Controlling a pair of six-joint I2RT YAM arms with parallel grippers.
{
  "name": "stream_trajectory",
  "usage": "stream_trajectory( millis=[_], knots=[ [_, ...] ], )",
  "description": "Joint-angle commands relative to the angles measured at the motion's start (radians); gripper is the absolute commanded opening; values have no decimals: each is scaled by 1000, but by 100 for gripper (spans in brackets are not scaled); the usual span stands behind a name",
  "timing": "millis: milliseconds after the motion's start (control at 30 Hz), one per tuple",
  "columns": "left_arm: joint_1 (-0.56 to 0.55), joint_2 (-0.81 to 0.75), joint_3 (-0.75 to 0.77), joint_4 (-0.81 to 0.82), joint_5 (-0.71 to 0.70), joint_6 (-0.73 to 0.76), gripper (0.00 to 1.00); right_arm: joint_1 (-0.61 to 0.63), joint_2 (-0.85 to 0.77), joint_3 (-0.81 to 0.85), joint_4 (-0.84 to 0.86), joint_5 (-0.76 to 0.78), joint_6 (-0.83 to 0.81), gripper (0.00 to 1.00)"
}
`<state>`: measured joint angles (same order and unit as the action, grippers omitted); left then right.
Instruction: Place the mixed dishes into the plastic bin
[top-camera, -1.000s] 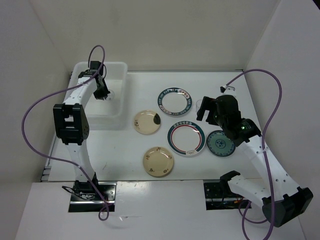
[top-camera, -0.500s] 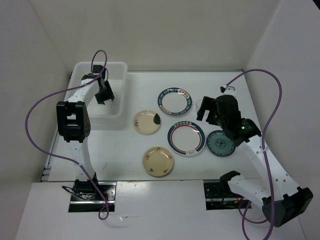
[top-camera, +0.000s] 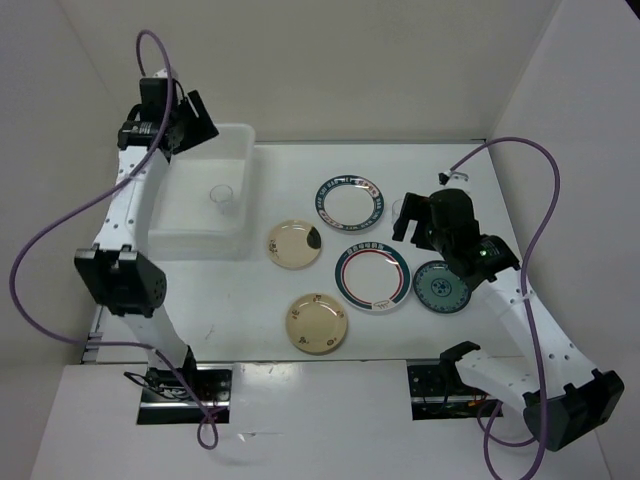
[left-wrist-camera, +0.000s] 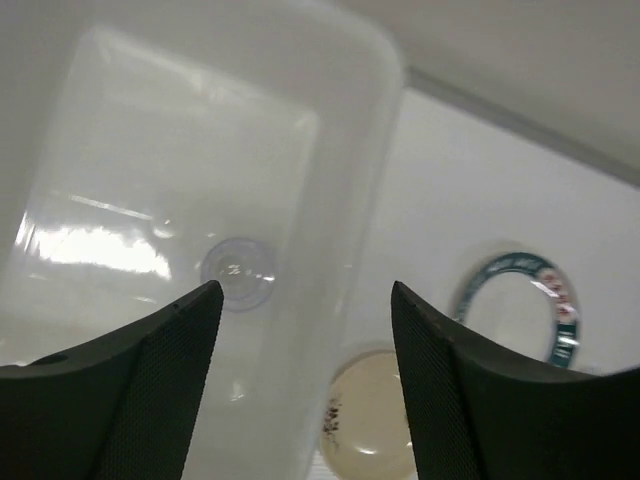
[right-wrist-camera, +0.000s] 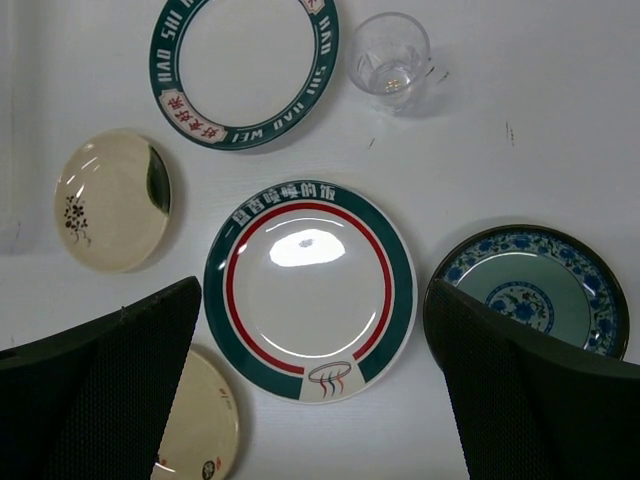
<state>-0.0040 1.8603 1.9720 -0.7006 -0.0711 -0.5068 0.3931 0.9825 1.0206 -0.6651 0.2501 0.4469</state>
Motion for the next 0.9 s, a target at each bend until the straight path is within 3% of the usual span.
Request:
stream_trajectory(
  millis=[0, 133, 300, 400, 500, 633, 867],
  knots=[
    [-132, -183, -50, 50, 145, -18, 74, 6, 19, 25, 10, 119, 15, 100],
    [-425, -227, -217, 111, 94, -59, 74, -3, 56, 107, -36, 290, 67, 100],
    [-599, -104, -237, 151, 67, -79, 71, -89, 125, 142, -57, 284, 104, 95],
    [-671, 9, -191, 188, 48, -79, 67, -253, 180, 125, -10, 162, 113, 79],
    [-718, 105, -116, 219, 48, -79, 65, -365, 205, 84, 36, 12, 122, 70],
    [-755, 248, 22, 257, 48, -104, 59, -396, 179, 56, 49, 3, 134, 70],
    [-786, 480, 324, 271, 67, -164, 59, -396, 105, 13, 6, -25, 154, 70]
  ],
)
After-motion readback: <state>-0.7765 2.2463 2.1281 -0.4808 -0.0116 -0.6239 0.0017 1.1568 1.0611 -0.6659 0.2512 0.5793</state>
